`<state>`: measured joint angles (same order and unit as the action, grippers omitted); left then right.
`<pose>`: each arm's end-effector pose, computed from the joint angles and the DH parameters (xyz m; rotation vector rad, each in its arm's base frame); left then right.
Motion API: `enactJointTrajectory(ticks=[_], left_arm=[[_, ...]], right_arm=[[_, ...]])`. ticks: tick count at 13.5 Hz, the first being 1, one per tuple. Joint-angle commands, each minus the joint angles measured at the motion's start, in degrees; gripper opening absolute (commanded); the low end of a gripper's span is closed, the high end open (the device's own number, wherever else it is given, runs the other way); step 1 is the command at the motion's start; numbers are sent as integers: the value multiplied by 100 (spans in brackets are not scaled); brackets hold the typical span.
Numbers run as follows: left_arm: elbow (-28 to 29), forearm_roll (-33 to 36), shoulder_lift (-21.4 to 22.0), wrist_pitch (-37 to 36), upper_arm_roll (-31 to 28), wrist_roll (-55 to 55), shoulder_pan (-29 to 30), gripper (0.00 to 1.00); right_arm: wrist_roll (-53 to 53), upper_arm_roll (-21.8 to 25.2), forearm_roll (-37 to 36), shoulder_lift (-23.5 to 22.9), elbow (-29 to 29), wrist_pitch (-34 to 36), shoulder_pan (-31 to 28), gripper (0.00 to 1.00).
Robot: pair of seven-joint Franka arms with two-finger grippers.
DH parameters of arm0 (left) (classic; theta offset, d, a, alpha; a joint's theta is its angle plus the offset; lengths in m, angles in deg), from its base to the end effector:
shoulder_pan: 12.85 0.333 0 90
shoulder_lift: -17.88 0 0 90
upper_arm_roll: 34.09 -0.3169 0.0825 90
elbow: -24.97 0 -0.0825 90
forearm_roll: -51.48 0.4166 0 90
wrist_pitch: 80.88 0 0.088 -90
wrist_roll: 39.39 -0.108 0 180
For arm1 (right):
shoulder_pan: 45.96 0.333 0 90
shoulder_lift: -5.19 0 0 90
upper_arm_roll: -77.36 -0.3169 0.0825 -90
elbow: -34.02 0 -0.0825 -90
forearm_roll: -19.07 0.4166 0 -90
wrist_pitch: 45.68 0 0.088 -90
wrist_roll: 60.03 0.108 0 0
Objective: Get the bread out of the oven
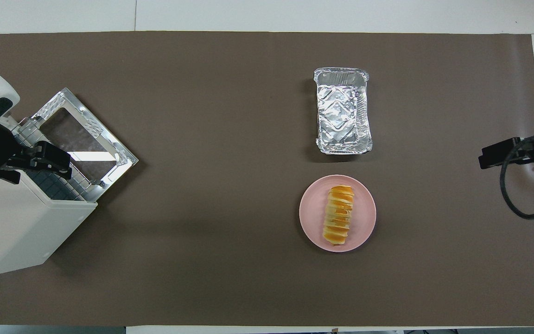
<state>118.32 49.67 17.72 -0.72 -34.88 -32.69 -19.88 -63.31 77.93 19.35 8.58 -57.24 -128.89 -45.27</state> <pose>0.5612 -0.0652 0.5812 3.1148 0.0098 -0.3678 0.5558 0.0016 0.6374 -3.1299 -0.0936 0.1271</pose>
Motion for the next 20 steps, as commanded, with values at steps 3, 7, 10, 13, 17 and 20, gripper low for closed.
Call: enactJointTrajectory(ticks=[3,7,10,13,17,20], left_arm=[[131,92,121,105,44,-19,53,100],[131,92,130,105,44,-19,53,100],[131,92,130,105,44,-19,53,100],[131,92,121,105,35,-19,53,100],[131,92,121,105,44,-19,53,100],[131,92,130,105,44,-19,53,100]], right_arm=[[-577,110,-20,-128,645,359,-131,100],[-516,137,-10,-128,365,60,-149,100],[-490,128,16,-128,250,25,-149,100],[-446,128,-2,-119,30,-230,-131,100],[-437,128,-37,-119,47,-196,-105,100],[-437,128,-28,-119,47,-178,-113,100]])
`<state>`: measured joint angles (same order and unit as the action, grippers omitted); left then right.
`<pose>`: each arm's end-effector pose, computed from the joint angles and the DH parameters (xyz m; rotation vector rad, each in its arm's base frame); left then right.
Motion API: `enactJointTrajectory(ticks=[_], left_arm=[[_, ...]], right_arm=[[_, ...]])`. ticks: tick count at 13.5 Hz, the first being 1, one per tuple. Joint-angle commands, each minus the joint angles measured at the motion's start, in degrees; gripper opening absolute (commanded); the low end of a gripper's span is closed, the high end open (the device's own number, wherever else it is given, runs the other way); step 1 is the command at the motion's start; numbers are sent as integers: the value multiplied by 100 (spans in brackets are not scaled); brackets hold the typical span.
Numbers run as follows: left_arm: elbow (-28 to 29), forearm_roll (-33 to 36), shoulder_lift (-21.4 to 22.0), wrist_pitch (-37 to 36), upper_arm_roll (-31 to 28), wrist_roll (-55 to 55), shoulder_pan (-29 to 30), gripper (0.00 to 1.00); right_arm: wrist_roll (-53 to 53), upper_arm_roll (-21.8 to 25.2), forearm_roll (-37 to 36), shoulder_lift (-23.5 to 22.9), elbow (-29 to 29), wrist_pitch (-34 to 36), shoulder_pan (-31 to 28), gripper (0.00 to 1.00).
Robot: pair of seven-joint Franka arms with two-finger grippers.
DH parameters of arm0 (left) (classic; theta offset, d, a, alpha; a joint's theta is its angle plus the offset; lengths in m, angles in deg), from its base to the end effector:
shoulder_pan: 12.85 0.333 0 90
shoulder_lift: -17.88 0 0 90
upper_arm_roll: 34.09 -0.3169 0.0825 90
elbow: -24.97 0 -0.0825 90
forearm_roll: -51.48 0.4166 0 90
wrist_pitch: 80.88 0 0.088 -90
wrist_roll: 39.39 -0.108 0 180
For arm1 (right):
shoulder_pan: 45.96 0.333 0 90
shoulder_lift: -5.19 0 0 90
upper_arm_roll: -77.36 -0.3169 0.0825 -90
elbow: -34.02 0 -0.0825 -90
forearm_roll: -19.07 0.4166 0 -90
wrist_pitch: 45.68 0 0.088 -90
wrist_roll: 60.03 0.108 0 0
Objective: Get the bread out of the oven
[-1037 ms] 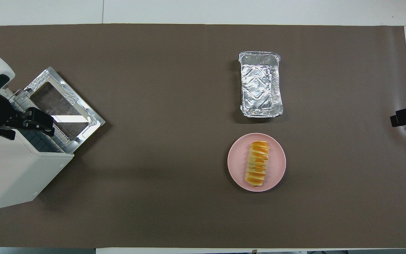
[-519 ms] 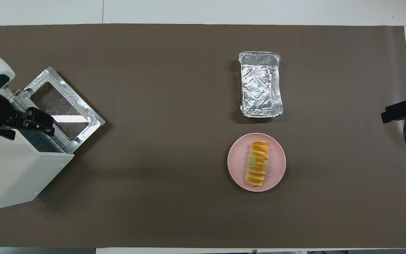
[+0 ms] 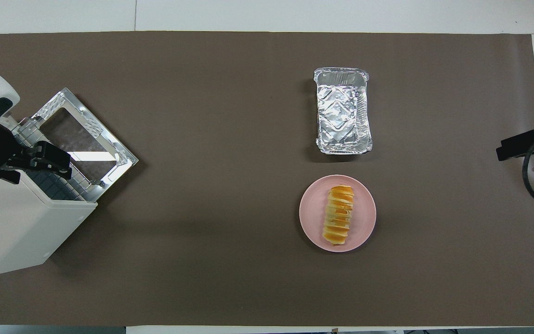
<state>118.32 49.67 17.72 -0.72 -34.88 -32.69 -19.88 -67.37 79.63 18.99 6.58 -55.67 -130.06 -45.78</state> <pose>0.5612 -0.0652 0.5812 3.1148 0.0098 -0.3678 0.5688 -0.0212 0.6329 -3.1313 -0.1435 0.1070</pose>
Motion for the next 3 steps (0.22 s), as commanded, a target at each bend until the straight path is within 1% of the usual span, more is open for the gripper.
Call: enactJointTrajectory(ticks=[1,3], left_arm=[[131,92,130,105,44,-19,53,100],[131,92,121,105,44,-19,53,100]], right_arm=[[-31,-42,-1,80,-110,-61,-62,100],[-31,-42,-1,80,-110,-43,-62,100]])
